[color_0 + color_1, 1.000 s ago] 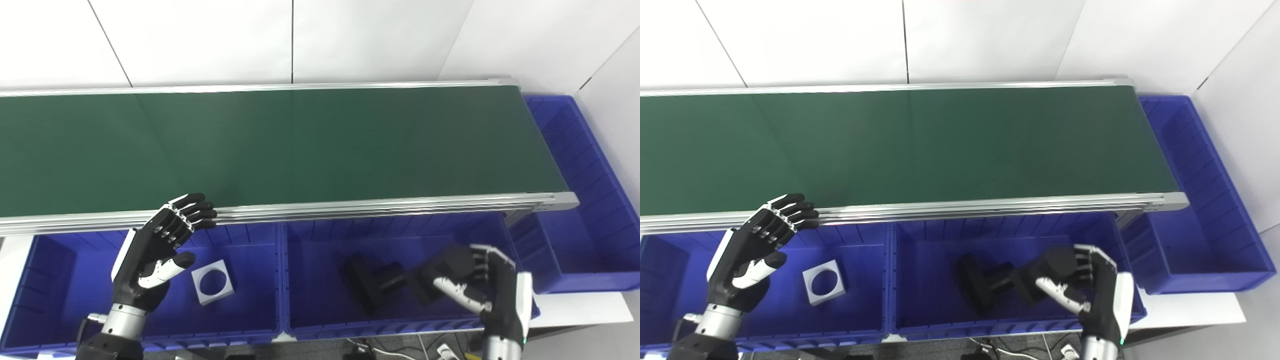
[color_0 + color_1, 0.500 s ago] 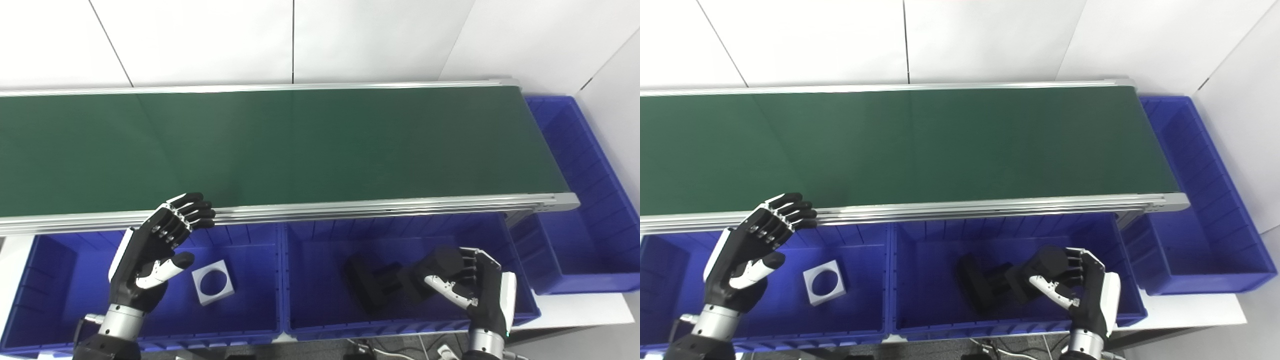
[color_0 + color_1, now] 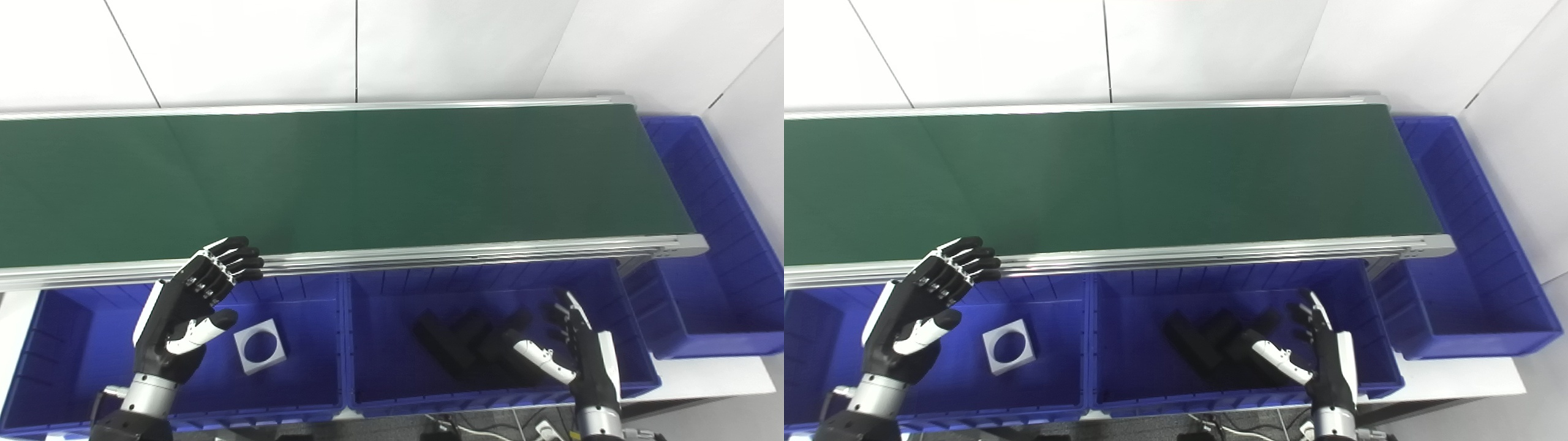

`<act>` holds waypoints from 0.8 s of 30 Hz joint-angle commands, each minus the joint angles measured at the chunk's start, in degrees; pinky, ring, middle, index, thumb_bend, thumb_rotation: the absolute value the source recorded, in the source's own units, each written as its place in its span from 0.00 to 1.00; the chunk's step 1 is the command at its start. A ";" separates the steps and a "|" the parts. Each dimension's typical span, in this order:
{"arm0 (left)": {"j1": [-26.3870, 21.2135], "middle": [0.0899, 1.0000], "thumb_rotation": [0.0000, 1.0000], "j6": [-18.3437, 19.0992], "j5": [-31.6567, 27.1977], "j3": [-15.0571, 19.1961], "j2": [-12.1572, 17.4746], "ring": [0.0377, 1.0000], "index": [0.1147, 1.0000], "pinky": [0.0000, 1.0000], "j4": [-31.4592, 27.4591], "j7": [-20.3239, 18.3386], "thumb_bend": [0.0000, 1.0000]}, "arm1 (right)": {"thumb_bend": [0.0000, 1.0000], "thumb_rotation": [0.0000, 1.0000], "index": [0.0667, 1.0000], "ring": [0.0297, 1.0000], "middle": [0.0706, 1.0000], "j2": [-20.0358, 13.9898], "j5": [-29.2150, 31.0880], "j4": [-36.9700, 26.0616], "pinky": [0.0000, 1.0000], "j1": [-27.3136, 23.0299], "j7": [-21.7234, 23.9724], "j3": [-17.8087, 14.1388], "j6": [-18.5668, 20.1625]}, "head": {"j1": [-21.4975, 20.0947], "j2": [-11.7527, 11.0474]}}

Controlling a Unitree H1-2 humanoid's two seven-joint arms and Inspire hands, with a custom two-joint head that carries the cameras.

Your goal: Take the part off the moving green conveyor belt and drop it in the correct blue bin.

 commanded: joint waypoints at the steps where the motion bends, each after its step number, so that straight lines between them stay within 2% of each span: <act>1: -0.28 0.70 0.42 -1.24 0.04 0.06 0.42 0.70 0.71 0.67 -1.60 -0.49 0.98 | 1.00 0.58 1.00 1.00 1.00 -0.79 -0.27 -2.96 0.94 0.33 0.90 0.33 0.94 | 0.14 -0.12; 5: -0.33 0.70 0.42 -1.39 0.20 -0.05 0.32 0.70 0.71 0.68 -1.37 -0.52 0.97 | 1.00 0.59 1.00 1.00 1.00 -1.17 0.06 -5.56 0.95 0.73 1.47 0.62 0.05 | 0.58 -0.49; 10: -0.44 0.71 0.43 -2.00 0.87 -0.28 0.17 0.70 0.71 0.68 -0.75 -0.57 0.97 | 1.00 0.58 1.00 1.00 1.00 -0.27 -0.02 -13.32 0.94 1.16 2.71 2.49 0.05 | 1.79 -1.18; 13: -0.40 0.71 0.43 -2.09 1.33 -0.50 -0.21 0.70 0.71 0.68 -0.63 -0.41 0.97 | 0.96 0.63 1.00 0.95 0.97 0.35 -2.70 -18.89 0.88 0.74 3.54 5.02 1.40 | 2.84 -1.84; 18: -0.18 0.72 0.43 -2.97 1.59 -0.99 -0.84 0.71 0.72 0.69 -0.18 -0.58 0.96 | 0.89 0.67 0.98 0.91 0.93 2.34 -4.32 -26.14 0.85 -0.81 6.76 9.87 4.87 | 4.46 -2.84; 21: 0.24 0.72 0.43 -3.33 2.38 -1.40 -1.35 0.71 0.72 0.69 -0.34 -0.07 0.96 | 0.86 0.69 0.96 0.88 0.91 3.02 -6.00 -27.75 0.81 -2.24 8.01 12.74 5.12 | 6.08 -3.73; 24: 0.53 0.72 0.43 -4.20 3.26 -1.81 -1.98 0.72 0.72 0.69 0.06 0.13 0.96 | 0.85 0.71 0.95 0.87 0.90 3.56 -5.85 -27.67 0.81 -3.61 9.01 14.75 4.53 | 7.75 -4.47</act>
